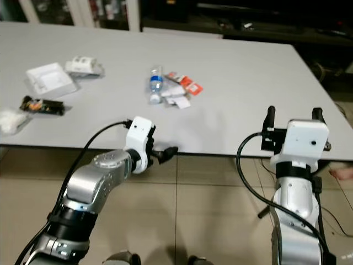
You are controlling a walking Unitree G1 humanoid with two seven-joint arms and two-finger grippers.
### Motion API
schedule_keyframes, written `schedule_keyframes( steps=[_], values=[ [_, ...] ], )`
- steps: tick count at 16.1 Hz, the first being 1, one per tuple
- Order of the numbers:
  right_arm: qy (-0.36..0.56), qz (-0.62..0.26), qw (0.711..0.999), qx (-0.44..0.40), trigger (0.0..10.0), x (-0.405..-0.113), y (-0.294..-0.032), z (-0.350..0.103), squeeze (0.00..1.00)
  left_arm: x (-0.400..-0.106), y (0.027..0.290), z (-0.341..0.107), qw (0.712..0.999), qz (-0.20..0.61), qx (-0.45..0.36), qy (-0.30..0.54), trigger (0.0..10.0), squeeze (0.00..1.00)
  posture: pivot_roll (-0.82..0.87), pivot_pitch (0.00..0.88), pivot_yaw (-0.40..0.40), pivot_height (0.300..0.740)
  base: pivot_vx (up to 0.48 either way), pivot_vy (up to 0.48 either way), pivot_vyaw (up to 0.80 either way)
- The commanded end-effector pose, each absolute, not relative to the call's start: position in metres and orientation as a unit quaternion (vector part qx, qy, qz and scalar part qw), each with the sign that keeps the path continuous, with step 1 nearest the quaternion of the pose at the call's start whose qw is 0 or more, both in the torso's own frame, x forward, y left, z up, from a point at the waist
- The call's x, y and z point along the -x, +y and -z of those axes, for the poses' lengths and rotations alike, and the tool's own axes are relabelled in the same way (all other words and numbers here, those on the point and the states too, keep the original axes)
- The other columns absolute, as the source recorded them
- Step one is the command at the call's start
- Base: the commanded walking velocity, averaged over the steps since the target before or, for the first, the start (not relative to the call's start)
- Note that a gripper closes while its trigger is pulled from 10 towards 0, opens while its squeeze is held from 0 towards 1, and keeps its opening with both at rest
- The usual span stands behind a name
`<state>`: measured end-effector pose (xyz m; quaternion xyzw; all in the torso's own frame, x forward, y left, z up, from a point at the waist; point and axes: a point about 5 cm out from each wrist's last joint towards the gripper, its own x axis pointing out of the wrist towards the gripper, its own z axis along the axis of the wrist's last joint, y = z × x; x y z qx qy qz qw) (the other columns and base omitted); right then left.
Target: Picking trash to rubbish bin
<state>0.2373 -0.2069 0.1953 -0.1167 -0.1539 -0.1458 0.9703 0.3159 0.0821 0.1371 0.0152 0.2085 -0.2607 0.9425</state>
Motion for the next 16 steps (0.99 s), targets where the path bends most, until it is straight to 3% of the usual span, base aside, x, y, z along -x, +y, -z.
schedule_keyframes(
  steps=[1, 5, 10, 16],
  values=[
    [-0.159, 0.148, 0.969, 0.117, 10.0, -0.234, -0.206, -0.199, 0.00, -0.321, 0.087, -0.137, 0.950, 0.240, -0.026, 0.200, 10.0, 0.00, 0.18, 0.057, -0.049, 0.740, 0.000, 0.000, 0.00],
    [-0.145, 0.144, 0.973, 0.105, 10.0, -0.231, -0.203, -0.195, 0.00, -0.324, 0.099, -0.118, 0.960, 0.197, -0.051, 0.192, 10.0, 0.00, 0.16, 0.075, -0.054, 0.740, 0.000, 0.000, 0.00],
    [-0.142, 0.133, 0.975, 0.106, 10.0, -0.232, -0.200, -0.198, 0.00, -0.325, 0.091, -0.117, 0.969, 0.178, -0.016, 0.169, 10.0, 0.00, 0.16, 0.088, -0.076, 0.740, 0.000, 0.000, 0.00],
    [-0.139, 0.117, 0.978, 0.104, 10.0, -0.236, -0.195, -0.199, 0.00, -0.332, 0.093, -0.120, 0.976, 0.157, -0.006, 0.150, 10.0, 0.00, 0.16, 0.095, -0.083, 0.740, 0.000, -0.385, 0.00]
  ],
)
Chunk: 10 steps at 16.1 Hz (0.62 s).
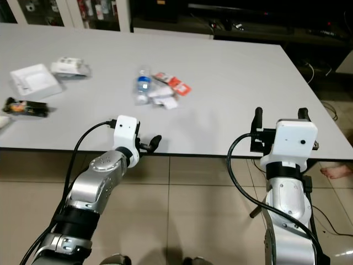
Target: Picking trash to rubbish bin
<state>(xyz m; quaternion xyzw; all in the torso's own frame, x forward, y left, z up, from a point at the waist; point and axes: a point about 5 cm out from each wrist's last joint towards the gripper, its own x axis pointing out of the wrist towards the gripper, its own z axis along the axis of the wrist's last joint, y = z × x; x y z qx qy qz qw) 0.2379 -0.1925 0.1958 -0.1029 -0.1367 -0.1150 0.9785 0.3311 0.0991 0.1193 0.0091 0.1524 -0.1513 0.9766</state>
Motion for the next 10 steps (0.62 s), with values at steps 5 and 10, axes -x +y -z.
schedule_keyframes(
  steps=[5, 10],
  values=[
    [-0.137, 0.110, 0.979, 0.105, 10.0, -0.2381, -0.1917, -0.1987, 0.00, -0.3330, 0.0922, -0.1185, 0.977, 0.153, -0.001, 0.151, 10.0, 0.00, 0.17, 0.093, -0.087, 0.740, 0.000, -0.413, 0.00],
    [-0.136, 0.101, 0.980, 0.106, 10.0, -0.2399, -0.1896, -0.1992, 0.00, -0.3337, 0.0952, -0.1180, 0.977, 0.150, -0.013, 0.149, 10.0, 0.00, 0.17, 0.090, -0.087, 0.740, 0.000, -0.245, 0.00]
  ],
)
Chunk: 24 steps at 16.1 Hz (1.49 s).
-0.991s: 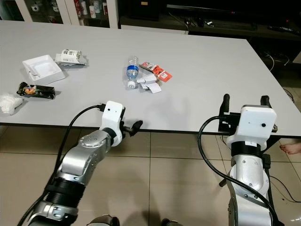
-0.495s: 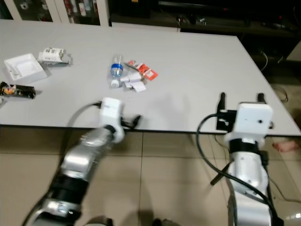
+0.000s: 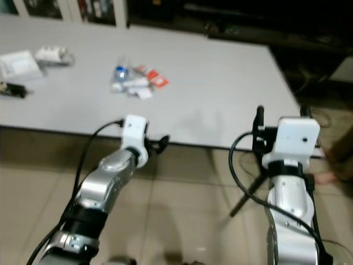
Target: Picking trash to rubbish bin
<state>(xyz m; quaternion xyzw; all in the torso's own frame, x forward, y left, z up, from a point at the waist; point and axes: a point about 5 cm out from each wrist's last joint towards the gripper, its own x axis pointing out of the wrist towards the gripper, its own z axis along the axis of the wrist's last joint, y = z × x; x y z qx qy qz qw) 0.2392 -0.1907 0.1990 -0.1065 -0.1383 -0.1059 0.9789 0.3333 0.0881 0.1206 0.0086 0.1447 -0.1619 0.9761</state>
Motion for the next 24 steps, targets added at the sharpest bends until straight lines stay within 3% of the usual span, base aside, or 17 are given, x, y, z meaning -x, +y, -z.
schedule_keyframes(
  steps=[1, 9, 16, 24],
  values=[
    [-0.136, 0.099, 0.980, 0.106, 10.0, -0.240, -0.189, -0.199, 0.00, -0.334, 0.096, -0.118, 0.977, 0.149, -0.012, 0.149, 10.0, 0.00, 0.17, 0.090, -0.087, 0.740, 0.000, 0.000, 0.00],
    [-0.138, 0.087, 0.981, 0.102, 10.0, -0.250, -0.190, -0.197, 0.00, -0.336, 0.099, -0.118, 0.979, 0.142, -0.019, 0.142, 10.0, 0.00, 0.17, 0.080, -0.076, 0.740, 0.000, 0.000, 0.00],
    [-0.208, 0.046, 0.970, 0.116, 10.0, -0.297, -0.183, -0.231, 0.00, -0.344, 0.091, -0.125, 0.979, 0.155, -0.021, 0.131, 10.0, 0.00, 0.17, 0.080, -0.054, 0.740, 0.000, 0.000, 0.00],
    [-0.178, 0.053, 0.979, 0.085, 10.0, -0.300, -0.176, -0.210, 0.00, -0.353, 0.090, -0.136, 0.985, 0.142, -0.020, 0.097, 10.0, 0.00, 0.18, 0.080, -0.066, 0.740, 0.000, 0.000, 0.00]
  ],
)
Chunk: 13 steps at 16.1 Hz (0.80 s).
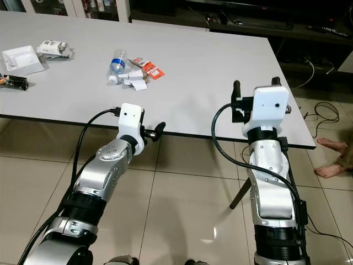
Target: Picking trash to rubbish bin
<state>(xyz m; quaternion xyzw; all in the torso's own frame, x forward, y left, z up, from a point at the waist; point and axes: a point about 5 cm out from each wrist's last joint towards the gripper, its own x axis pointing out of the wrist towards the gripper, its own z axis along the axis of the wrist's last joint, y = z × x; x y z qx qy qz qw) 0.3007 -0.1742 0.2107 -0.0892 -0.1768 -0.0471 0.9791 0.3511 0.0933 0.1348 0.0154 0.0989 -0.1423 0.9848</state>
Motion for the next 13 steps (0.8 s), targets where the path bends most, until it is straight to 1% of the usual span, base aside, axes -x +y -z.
schedule_keyframes(
  steps=[1, 3, 7, 13],
  values=[
    [-0.178, 0.056, 0.979, 0.082, 10.0, -0.2998, -0.1784, -0.2085, 0.00, -0.3537, 0.0900, -0.1410, 0.987, 0.138, -0.014, 0.080, 10.0, 0.00, 0.18, 0.079, -0.065, 0.740, 0.000, 0.000, 0.00],
    [-0.178, 0.057, 0.979, 0.083, 10.0, -0.2992, -0.1794, -0.2079, 0.00, -0.3557, 0.0908, -0.1458, 0.989, 0.132, -0.016, 0.060, 10.0, 0.00, 0.18, 0.079, -0.065, 0.740, 0.000, 0.000, 0.00],
    [-0.175, 0.053, 0.979, 0.092, 10.0, -0.2954, -0.1804, -0.2060, 0.00, -0.3560, 0.0963, -0.1485, 0.992, 0.115, -0.022, 0.045, 10.0, 0.00, 0.18, 0.088, -0.073, 0.740, 0.000, 0.000, 0.00],
    [-0.174, 0.046, 0.979, 0.097, 10.0, -0.2956, -0.1787, -0.2056, 0.00, -0.3563, 0.0969, -0.1502, 0.993, 0.109, -0.022, 0.031, 10.0, 0.00, 0.18, 0.089, -0.079, 0.740, 0.000, 0.000, 0.77]
  ],
)
